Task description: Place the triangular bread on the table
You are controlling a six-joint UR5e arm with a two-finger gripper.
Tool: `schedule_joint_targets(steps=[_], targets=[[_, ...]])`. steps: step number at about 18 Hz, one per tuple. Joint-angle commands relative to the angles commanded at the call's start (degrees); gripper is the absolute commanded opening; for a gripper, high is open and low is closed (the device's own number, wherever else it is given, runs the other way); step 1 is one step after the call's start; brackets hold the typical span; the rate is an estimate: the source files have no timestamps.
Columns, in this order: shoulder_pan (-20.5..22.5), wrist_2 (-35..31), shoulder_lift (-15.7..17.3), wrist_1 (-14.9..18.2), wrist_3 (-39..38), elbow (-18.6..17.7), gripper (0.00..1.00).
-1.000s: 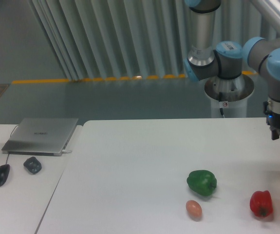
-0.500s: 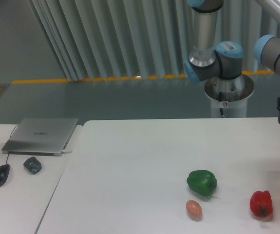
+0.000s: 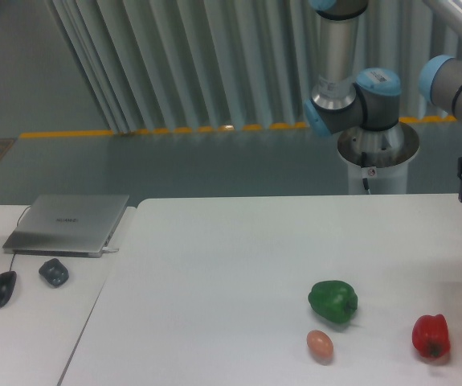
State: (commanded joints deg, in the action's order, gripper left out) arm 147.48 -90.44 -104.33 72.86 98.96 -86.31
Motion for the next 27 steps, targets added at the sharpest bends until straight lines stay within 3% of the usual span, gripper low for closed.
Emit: schedule_joint_targets(steps=[5,8,13,17,27], targets=[[1.66,0.17,0.18,-0.96,0.62,0.08,1.0],[3.24,0.26,-0.35,-7.97,-0.08,0.0,1.0],[4.57,0.26,-3.51,-10.71,-4.64,1.05,1.0],[4.57,0.26,-5.45,-11.07,-13.26,0.62,1.0],[4.39,0.26,-10.46,-10.99,-15.03,0.26,1.0]])
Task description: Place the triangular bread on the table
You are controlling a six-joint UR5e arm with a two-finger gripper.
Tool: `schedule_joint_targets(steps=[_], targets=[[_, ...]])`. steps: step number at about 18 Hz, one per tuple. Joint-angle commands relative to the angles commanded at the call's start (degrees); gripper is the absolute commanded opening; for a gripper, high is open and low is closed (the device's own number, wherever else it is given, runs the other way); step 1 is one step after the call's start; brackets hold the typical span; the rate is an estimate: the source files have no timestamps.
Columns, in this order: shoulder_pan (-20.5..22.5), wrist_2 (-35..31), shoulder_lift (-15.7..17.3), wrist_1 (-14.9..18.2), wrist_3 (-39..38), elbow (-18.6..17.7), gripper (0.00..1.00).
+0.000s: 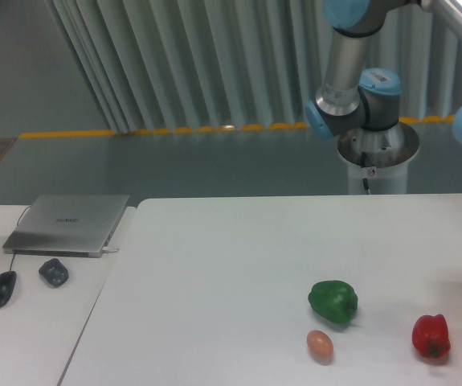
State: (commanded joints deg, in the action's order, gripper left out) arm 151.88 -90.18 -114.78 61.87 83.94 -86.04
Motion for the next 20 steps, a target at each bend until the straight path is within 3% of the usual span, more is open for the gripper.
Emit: schedule_joint_targets(steps=[9,12,20], targets=[[0.09,0.0,-1.14,-0.09,-1.67,0.79,1.0],[0.0,-0.09,-1.93,-3.34,-1.76,1.14,1.0],[0.0,-0.35,-3.16,-3.6,-1.93,1.41,1.0]])
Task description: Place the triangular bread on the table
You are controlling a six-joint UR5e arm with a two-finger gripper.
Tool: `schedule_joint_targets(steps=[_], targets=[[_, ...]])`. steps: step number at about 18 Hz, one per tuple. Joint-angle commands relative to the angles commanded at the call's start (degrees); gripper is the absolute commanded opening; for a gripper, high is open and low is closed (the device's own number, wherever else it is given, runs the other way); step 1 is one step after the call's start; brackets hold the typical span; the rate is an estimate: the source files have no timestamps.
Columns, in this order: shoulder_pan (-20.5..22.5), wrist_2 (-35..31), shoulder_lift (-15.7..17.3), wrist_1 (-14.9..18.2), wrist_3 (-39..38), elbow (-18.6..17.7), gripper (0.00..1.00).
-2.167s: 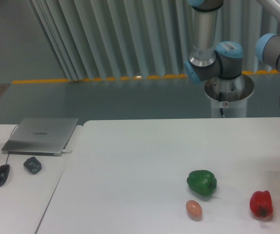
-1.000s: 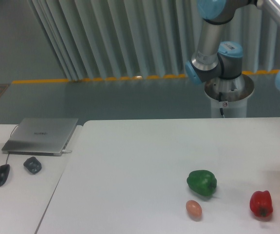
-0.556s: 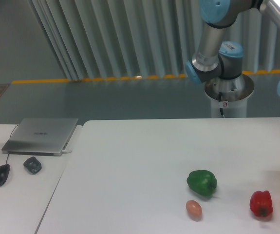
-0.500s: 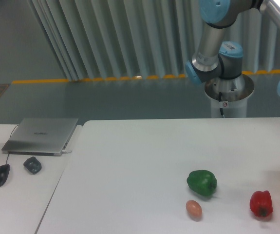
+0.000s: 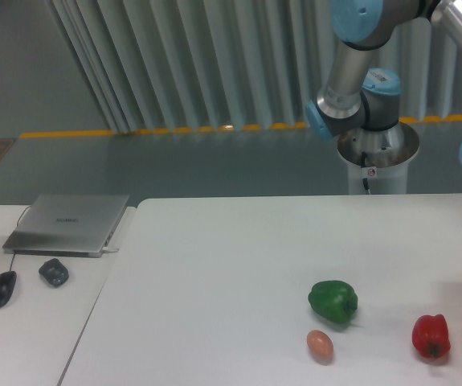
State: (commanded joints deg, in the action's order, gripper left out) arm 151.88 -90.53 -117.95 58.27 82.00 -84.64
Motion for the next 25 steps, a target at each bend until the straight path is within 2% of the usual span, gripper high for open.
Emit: schedule_joint_targets(steps=[17,19,25], targets=[[0.0,-0.35,-0.44,0.09,0.0,0.0,1.0],[0.0,-0.35,-0.53,0.09,0.09,0.0,0.93],[0.0,-0.35,-0.62,0.09,0.0,0.0,0.94]])
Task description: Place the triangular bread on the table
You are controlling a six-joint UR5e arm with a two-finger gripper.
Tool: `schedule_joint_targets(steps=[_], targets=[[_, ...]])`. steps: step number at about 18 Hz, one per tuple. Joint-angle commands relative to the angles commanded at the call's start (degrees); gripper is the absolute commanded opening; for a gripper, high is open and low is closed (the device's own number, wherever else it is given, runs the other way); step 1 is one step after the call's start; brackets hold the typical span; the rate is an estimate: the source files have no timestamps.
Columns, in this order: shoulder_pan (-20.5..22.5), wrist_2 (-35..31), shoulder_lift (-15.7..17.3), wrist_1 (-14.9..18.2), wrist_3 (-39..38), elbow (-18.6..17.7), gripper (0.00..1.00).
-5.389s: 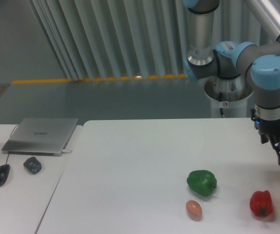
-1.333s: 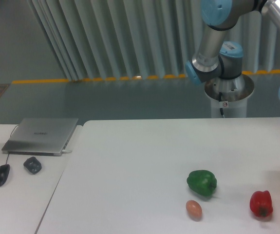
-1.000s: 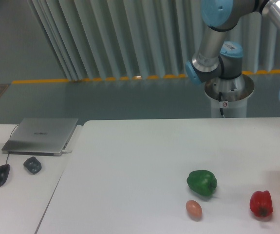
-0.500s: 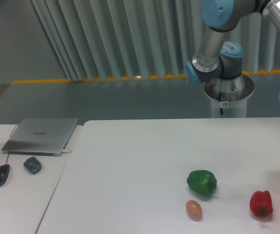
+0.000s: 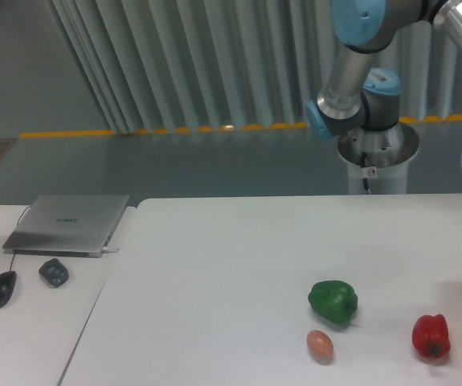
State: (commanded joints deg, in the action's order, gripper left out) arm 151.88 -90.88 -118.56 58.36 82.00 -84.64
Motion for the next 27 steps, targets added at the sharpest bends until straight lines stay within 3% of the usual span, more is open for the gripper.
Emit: schedule_joint_targets(steps=[4,9,11,13,14,22,27], targets=[[-0.09,-0.09,-0.26,0.0,-0.09,0.0,0.92],[-0.09,-0.09,-0.18,0.0,-1.14,0.09,0.69],[-0.09,-0.17,-0.18,0.09,-1.32,0.09,0.52],[-0.09,-0.18,-0.09,0.18,-1.41,0.09,0.51],[-0.09,-0.18,-0.09,0.18,-1.75,0.17,0.42],[-0.18,-0.26,0.0,0.53,-3.96,0.44,0.25],[0.0,-0.09,0.52,1.57,-3.96,1.93,0.22]])
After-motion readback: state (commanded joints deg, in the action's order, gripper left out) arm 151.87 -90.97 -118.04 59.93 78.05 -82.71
